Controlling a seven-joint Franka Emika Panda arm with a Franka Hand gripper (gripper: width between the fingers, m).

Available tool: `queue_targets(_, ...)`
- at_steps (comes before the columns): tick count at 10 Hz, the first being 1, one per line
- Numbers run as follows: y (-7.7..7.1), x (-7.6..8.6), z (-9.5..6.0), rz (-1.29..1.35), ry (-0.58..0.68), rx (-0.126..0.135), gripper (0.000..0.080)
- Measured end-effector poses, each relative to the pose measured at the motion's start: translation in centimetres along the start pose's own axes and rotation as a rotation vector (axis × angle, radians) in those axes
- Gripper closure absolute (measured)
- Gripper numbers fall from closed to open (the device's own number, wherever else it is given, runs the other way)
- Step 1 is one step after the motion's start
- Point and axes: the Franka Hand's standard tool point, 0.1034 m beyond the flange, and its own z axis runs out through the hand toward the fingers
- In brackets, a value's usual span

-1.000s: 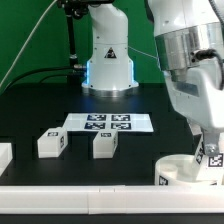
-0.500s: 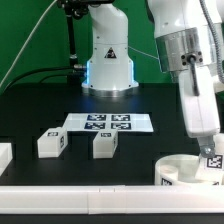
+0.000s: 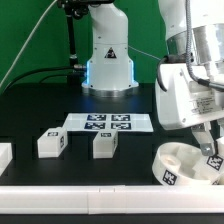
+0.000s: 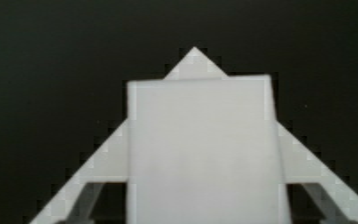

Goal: Assemble stool

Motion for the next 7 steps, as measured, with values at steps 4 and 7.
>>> queue_targets(4,0.2,0.17,-0.04,0.015,0.007,-0.013,0.0459)
queue_targets(7,0.23,0.22,-0.05,0.001,0.003,-0.005,0.0454)
